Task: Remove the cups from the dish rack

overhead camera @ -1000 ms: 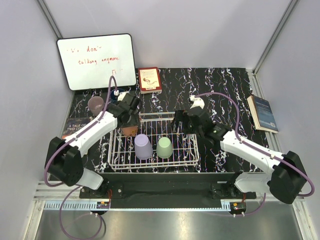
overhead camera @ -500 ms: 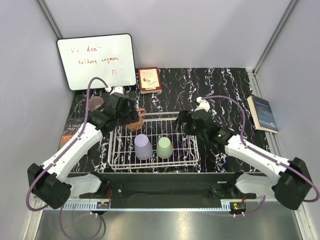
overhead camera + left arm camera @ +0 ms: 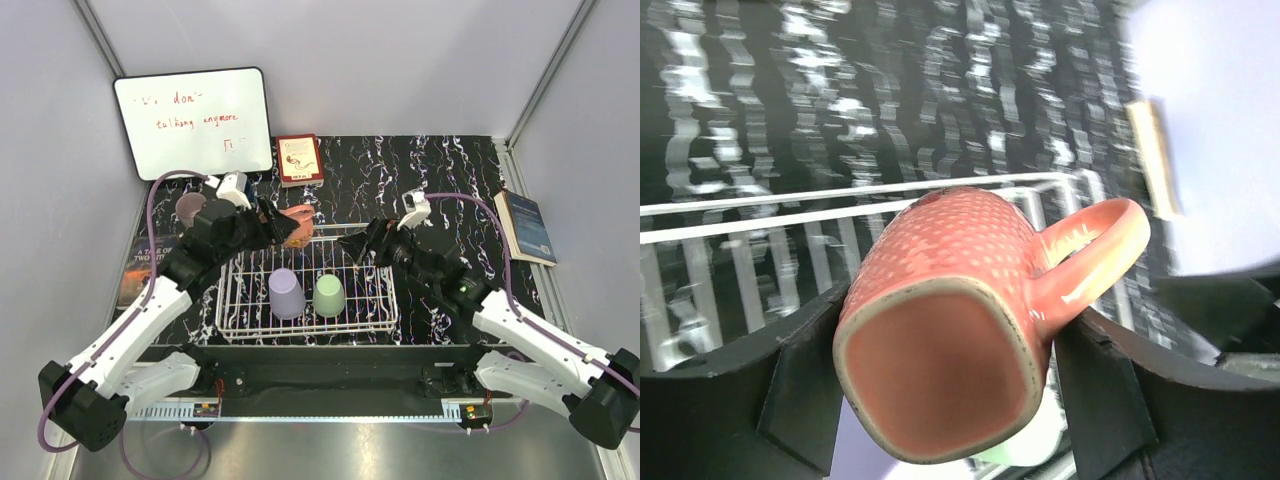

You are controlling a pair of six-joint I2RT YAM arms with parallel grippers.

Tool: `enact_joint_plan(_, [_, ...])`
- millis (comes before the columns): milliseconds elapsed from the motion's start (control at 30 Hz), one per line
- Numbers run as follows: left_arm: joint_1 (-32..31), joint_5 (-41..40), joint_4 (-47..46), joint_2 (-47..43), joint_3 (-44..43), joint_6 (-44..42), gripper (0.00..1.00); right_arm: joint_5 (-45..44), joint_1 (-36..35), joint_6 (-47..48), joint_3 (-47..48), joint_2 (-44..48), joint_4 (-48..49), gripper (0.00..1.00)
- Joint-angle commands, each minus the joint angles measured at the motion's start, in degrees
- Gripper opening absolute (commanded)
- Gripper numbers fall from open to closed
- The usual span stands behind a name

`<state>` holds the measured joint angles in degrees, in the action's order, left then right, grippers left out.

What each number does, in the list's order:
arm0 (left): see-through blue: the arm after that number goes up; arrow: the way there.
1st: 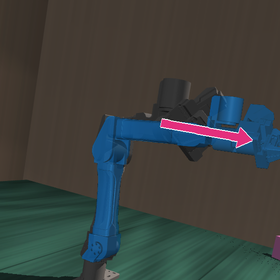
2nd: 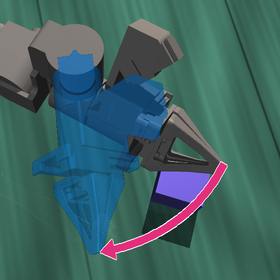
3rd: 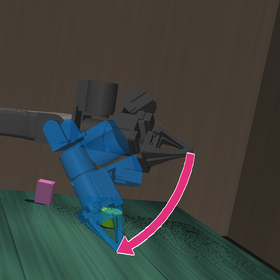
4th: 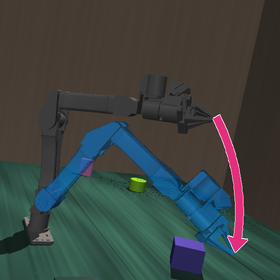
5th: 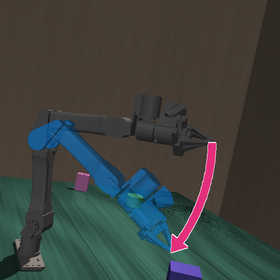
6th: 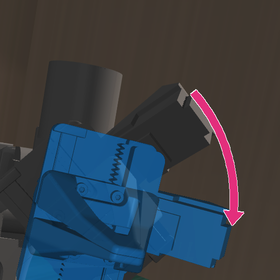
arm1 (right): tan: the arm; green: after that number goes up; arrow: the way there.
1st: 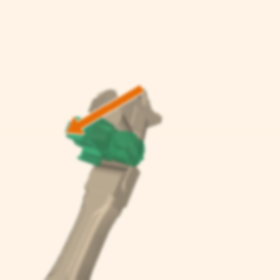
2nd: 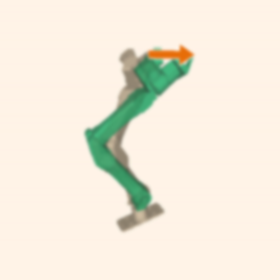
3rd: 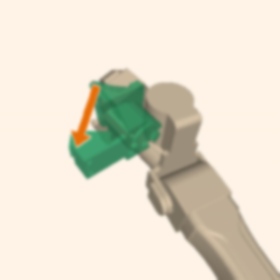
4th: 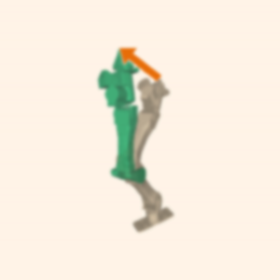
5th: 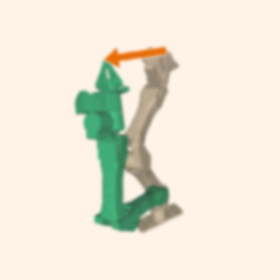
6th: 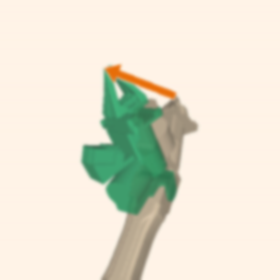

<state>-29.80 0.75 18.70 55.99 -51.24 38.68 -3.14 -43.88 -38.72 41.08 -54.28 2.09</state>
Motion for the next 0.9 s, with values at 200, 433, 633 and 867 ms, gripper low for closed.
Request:
enact_joint_plan(200, [-0.1, 17.3, -27.7, -1.5, 3.1, 8.3, 0.0, 20.3, -0.2, -2.9, 0.8, -4.0, 18.9, 0.57])
enact_joint_plan(433, [0.4, 22.6, -35.9, 1.0, 5.1, 13.9, 0.0, 20.9, -0.2, -2.4, 0.1, -2.8, 19.9, 0.59])
enact_joint_plan(633, [0.4, 24.4, -38.4, 2.5, 5.8, 15.9, 0.0, 19.1, -0.2, -0.4, 0.1, -1.2, 17.6, 0.68])
enact_joint_plan(867, [0.4, 18.7, -27.3, 0.9, 1.5, 10.3, 0.0, 11.1, -0.2, 5.7, 2.7, 1.8, 4.2, 0.72])
